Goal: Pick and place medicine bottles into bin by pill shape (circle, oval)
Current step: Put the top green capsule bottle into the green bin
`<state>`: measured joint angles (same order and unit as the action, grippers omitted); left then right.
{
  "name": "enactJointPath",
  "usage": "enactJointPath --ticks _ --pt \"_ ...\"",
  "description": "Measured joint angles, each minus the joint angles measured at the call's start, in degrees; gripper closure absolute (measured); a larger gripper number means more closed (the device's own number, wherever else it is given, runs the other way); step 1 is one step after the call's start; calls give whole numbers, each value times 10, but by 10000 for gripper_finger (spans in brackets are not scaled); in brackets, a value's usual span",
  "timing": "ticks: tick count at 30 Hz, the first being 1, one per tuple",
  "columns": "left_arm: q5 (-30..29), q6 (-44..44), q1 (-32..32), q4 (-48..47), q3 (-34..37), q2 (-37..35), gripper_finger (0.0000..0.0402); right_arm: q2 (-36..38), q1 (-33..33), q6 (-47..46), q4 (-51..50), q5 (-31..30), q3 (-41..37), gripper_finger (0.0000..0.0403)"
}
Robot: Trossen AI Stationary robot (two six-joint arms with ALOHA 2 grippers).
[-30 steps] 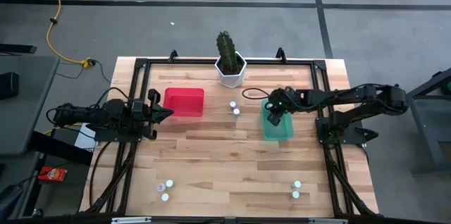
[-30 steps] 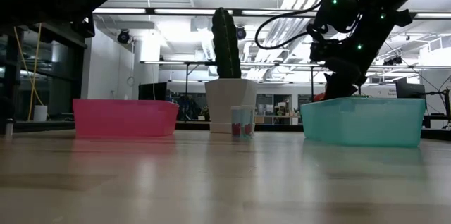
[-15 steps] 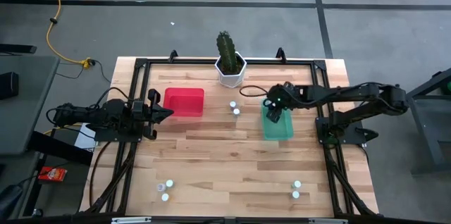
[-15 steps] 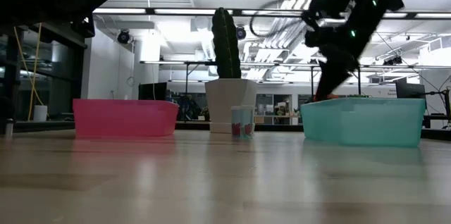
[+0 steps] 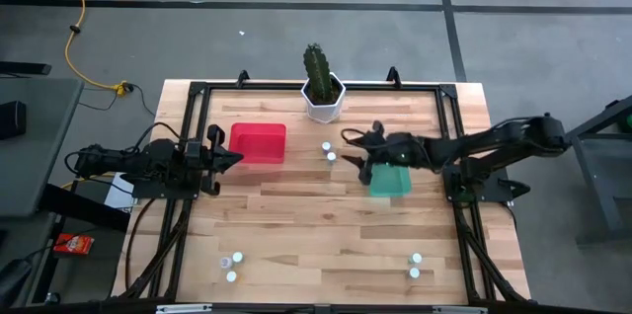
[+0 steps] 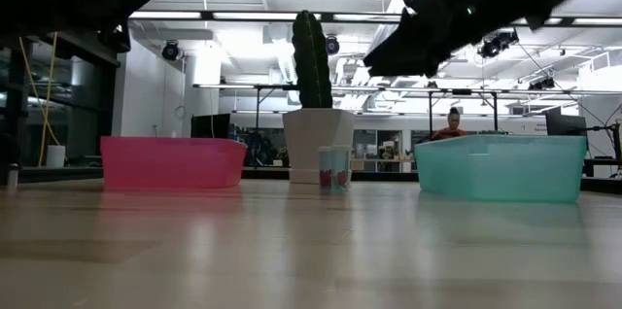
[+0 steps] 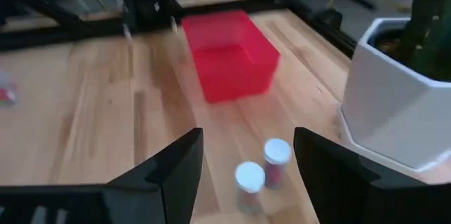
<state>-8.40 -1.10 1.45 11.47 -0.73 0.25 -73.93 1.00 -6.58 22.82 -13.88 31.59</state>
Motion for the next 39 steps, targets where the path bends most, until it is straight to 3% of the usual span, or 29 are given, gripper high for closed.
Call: enactJointPath --ticks 6,11,18,24,32,39 --pt "-34 9 0 5 0 15 401 -45 -7 -9 141 -34 -59 187" --pt "-42 15 0 40 0 55 399 -92 -6 -9 144 -38 -30 187" --pt "-72 15 0 81 0 137 383 -201 -4 17 41 -69 76 187" --pt "-72 9 0 98 0 168 375 -244 -2 9 -79 -84 145 187" --pt "-72 10 0 98 0 167 376 -248 -3 -26 -97 -81 150 187" --pt "-64 20 0 97 0 167 376 -248 1 -39 -106 -40 150 187"
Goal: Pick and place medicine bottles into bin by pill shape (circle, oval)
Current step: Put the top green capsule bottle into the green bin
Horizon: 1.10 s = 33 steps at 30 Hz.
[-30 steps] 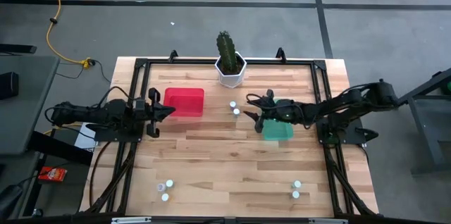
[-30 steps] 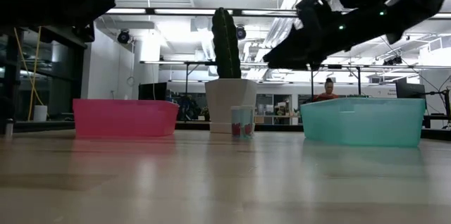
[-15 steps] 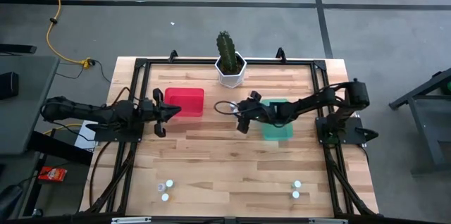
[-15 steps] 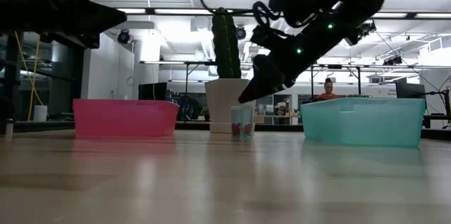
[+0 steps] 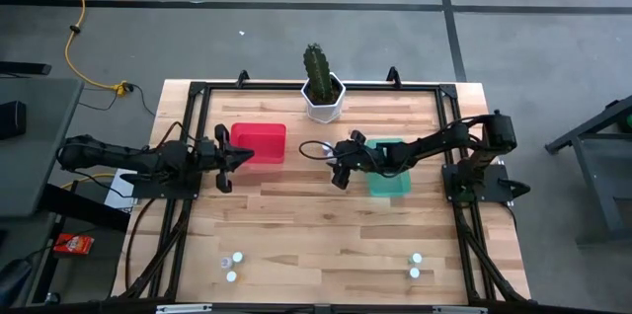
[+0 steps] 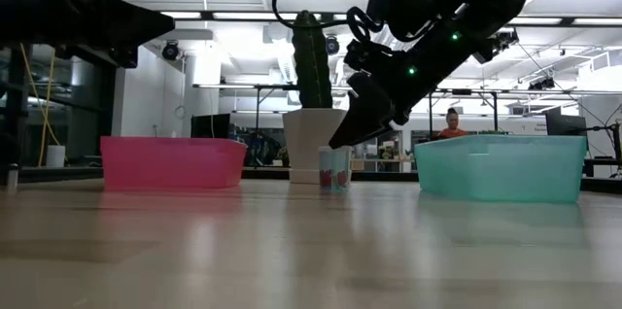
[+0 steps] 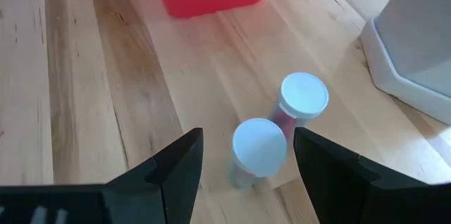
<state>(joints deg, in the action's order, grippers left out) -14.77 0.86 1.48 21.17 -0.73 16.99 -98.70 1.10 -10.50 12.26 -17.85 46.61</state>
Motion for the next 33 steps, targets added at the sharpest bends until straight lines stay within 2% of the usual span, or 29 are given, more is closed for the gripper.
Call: enactJointPath --ticks 5,13,18,24,33 --pt "5 0 0 -1 0 0 376 0 0 -13 0 2 0 200" --pt "6 0 0 -1 0 0 376 0 0 -42 -4 5 0 264" --pt "6 0 0 -1 0 0 378 0 0 -45 -4 5 0 282" --pt "6 0 0 -1 0 0 376 0 0 -49 -4 5 0 272" --pt "7 0 0 -1 0 0 376 -2 2 -57 -4 4 0 205"
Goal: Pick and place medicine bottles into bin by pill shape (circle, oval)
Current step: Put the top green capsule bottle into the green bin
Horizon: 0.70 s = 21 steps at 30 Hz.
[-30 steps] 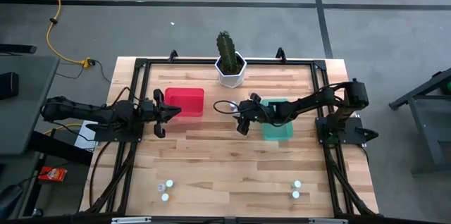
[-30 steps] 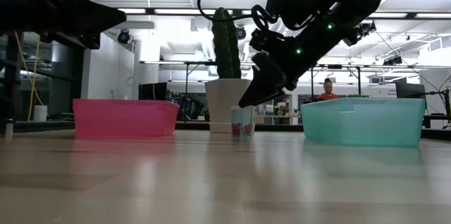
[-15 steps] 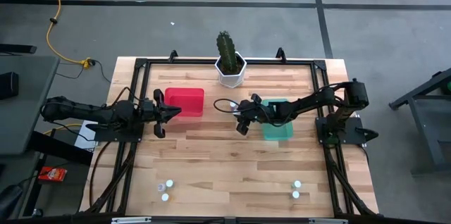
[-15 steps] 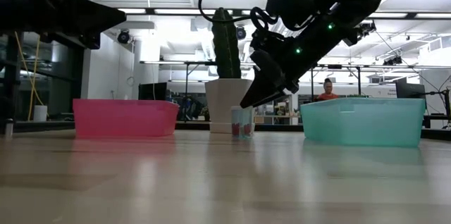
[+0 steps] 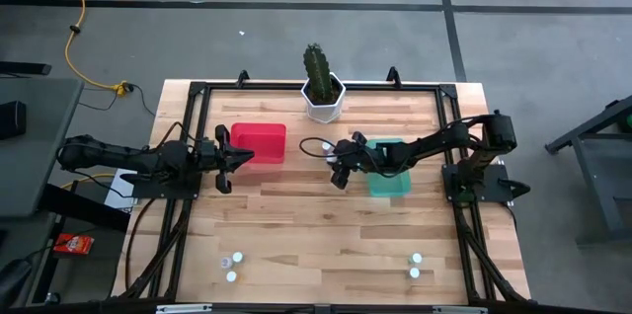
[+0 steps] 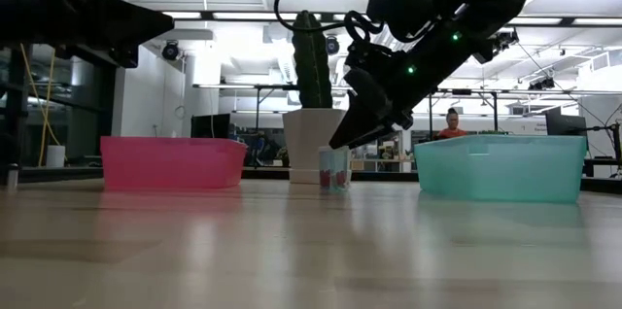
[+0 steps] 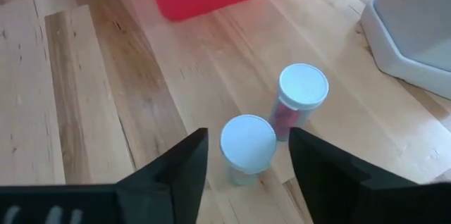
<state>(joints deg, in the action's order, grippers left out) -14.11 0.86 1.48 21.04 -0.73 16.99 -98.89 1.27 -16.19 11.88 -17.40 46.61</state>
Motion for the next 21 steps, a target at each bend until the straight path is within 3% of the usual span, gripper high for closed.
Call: enactJointPath --ticks 8,21 --pt "0 0 0 -2 0 0 375 -52 20 1 25 14 3 190" --pt "0 -10 0 -2 0 0 375 -38 13 28 47 13 6 190"
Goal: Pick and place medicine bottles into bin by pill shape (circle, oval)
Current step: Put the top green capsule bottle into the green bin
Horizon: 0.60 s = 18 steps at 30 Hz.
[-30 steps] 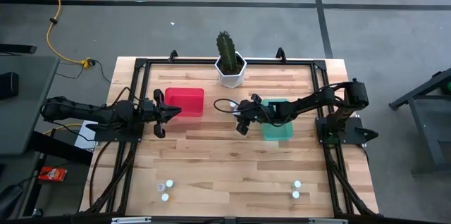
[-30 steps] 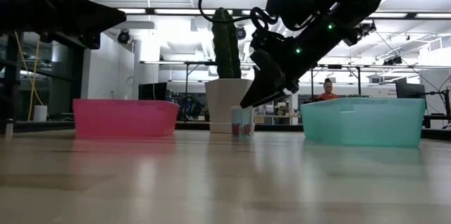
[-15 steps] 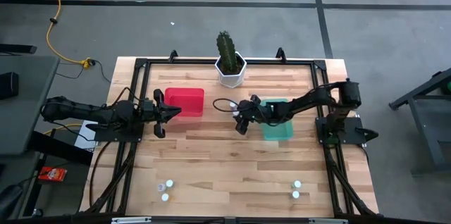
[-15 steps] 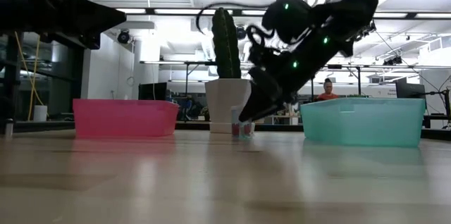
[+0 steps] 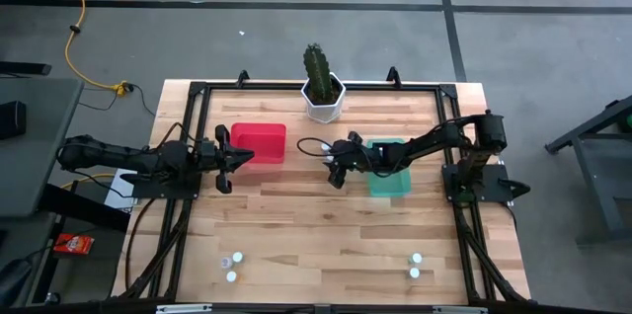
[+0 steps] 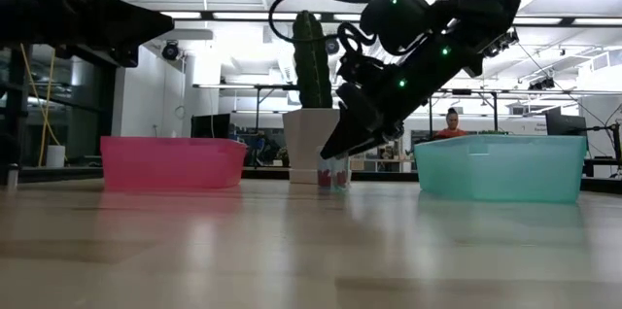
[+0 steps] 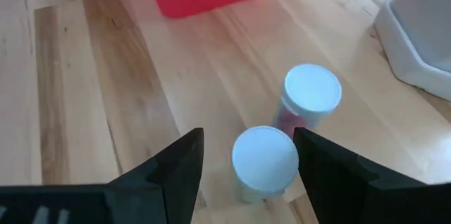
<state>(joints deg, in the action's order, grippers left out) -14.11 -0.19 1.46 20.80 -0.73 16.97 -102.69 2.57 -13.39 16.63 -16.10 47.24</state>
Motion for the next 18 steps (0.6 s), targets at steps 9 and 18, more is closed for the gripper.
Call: enactJointPath --ticks 9,18 --pt "0 0 0 0 0 0 374 1 -1 5 -15 -24 0 238" --pt "0 0 0 0 0 0 376 16 -2 14 -19 -26 0 321"
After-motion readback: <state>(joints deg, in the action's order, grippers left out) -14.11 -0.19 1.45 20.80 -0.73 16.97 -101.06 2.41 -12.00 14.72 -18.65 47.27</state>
